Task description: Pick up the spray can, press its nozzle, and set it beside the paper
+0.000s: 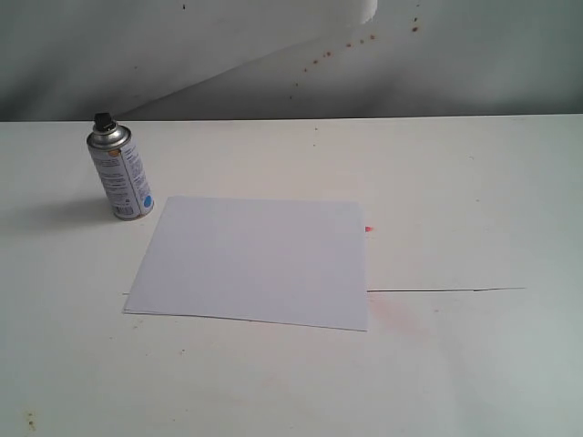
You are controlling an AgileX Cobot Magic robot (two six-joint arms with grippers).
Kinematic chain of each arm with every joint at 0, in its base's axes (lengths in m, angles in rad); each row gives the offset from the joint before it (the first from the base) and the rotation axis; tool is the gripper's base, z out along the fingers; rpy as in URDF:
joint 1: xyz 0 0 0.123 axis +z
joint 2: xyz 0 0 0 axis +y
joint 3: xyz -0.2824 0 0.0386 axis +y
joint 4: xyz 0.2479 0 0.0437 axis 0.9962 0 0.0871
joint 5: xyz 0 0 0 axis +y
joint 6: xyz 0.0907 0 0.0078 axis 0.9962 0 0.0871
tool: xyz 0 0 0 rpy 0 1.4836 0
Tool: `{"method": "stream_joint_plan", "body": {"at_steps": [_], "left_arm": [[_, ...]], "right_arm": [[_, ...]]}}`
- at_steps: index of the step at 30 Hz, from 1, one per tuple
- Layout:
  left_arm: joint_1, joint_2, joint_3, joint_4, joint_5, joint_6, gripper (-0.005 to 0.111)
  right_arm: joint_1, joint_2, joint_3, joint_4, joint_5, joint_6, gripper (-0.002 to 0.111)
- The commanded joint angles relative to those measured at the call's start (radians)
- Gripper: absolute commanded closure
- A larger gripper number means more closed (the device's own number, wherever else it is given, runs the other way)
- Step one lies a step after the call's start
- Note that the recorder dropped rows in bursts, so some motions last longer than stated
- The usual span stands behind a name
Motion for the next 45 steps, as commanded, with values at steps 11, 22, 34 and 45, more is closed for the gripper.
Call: {"method": "stream_joint_plan", "body": {"at_steps": [11,22,34,45], "left_arm": [[-0.004,-0.005,0.004,-0.014,0.005,0.024,0.107],[-0.039,-0.005,0.004,0.004,0.014,0.036,0.107],[-0.039,-0.005,0.004,0.004,0.011,0.039,0.107],[-0.039,-0.005,0.004,0.004,0.011,0.039,0.107]], "right_arm": [[-0.006,-0.004,0.002,-0.003,-0.003,0.003,0.108],[-0.006,-0.004,0.002,-0.003,-0.003,0.003,0.108],[-0.006,-0.004,0.002,-0.003,-0.003,0.003,0.108],[-0.006,-0.004,0.002,-0.003,-0.003,0.003,0.108]]}}
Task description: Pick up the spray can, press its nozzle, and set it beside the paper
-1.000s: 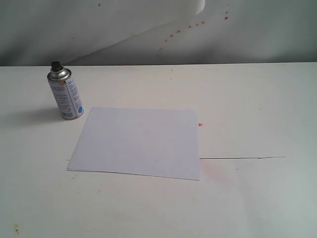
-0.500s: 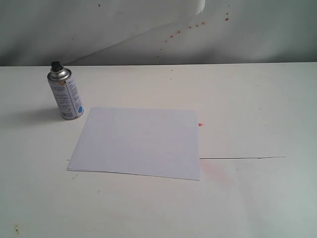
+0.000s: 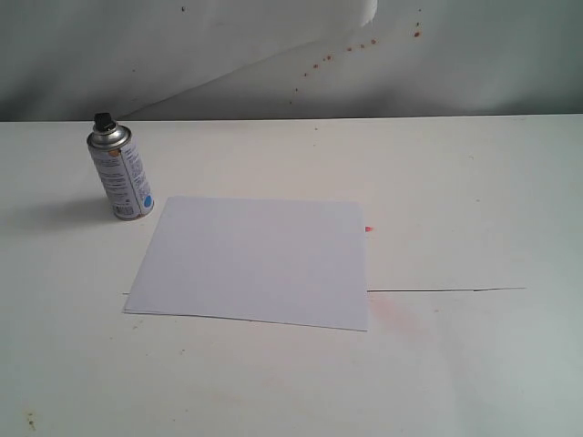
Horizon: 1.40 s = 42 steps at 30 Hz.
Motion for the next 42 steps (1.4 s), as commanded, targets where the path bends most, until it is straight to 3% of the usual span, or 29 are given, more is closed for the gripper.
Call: {"method": "stream_joint_plan", "body": {"at_steps": [1,24,26,29,30,34,42], "left_arm": [[-0.006,-0.005,0.004,0.005,-0.007,0.001,0.107],[-0.006,-0.005,0.004,0.005,-0.007,0.001,0.107],[-0.006,-0.005,0.004,0.005,-0.007,0.001,0.107],[-0.006,-0.005,0.004,0.005,-0.007,0.001,0.107],[-0.006,-0.005,0.004,0.005,-0.007,0.001,0.107],[-0.006,-0.005,0.004,0.005,-0.007,0.001,0.107],[-0.006,-0.005,0.004,0.005,-0.007,0.003,0.107]], "right_arm": [[-0.006,-0.004,0.002,-0.003,-0.003,0.003,0.108],[-0.006,-0.024,0.006,-0.017,-0.001,0.005,0.108],[-0.006,-0.090,0.006,-0.189,-0.001,0.133,0.108],[-0.007,-0.148,0.006,-0.721,0.027,0.664,0.108],[-0.007,-0.162,0.008,-0.807,0.035,0.727,0.108],[-0.007,-0.229,0.090,-0.823,-0.018,0.771,0.108],[-0.007,-0.229,0.090,-0.906,0.121,0.770,0.108]]}}
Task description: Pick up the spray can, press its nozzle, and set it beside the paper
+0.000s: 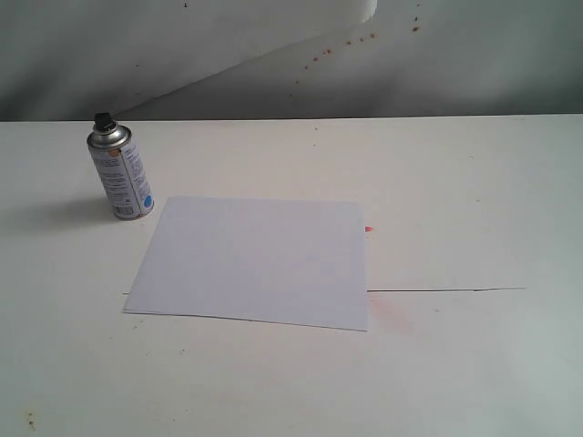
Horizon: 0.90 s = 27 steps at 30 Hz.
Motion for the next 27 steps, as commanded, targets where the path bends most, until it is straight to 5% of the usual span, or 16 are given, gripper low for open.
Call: {"method": "stream_joint_plan", "body": {"at_steps": [1,27], "left_arm": [[-0.006,-0.005,0.004,0.005,-0.007,0.003,0.107],[-0.006,-0.005,0.004,0.005,-0.007,0.003,0.107]], "right_arm": [[-0.007,-0.006,0.002,-0.034,0.064,0.005,0.108],[-0.007,-0.006,0.002,-0.034,0.073,0.000,0.108]]}}
